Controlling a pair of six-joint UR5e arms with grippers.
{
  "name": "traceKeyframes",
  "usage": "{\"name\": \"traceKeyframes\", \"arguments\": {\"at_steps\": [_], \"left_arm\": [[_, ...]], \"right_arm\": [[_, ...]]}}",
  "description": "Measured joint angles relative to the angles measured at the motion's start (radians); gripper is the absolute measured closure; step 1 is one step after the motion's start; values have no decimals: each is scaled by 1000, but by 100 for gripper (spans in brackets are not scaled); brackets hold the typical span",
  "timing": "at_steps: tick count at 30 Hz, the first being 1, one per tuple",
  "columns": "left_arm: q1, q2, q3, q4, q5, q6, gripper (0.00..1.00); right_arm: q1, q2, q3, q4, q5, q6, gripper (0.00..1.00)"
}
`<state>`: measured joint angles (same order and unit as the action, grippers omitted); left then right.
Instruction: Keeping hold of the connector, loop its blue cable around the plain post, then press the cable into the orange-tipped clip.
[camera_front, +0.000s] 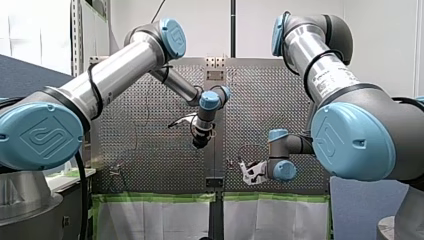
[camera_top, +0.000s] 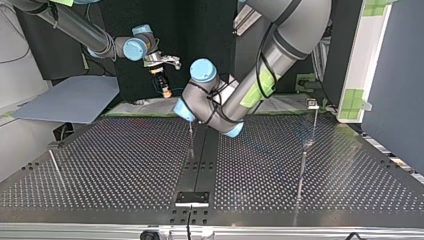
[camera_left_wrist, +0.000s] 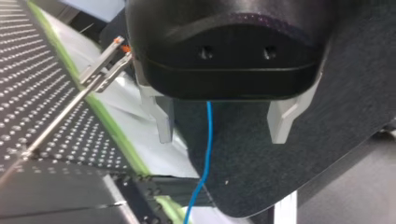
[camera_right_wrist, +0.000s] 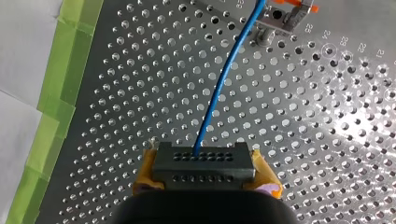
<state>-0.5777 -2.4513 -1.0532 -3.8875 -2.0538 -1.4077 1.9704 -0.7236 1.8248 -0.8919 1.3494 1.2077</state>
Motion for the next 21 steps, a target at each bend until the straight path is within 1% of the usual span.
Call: {"name": "traceKeyframes", "arguments": {"at_steps": [8,10,14,21], "left_arm": [[0,-15,64,-82,17,-18,0],[2,-16,75,-95,23,-21,0],[8,-17,83,-83,45,-28,0],[22,-17,106,-32,87,-56,0]], "right_arm": [[3,0,0,0,-1,-3,100],[4,0,0,0,-1,-3,100],[5,0,0,0,-1,-3,100],[9,0,0,0,-1,-3,100]]}}
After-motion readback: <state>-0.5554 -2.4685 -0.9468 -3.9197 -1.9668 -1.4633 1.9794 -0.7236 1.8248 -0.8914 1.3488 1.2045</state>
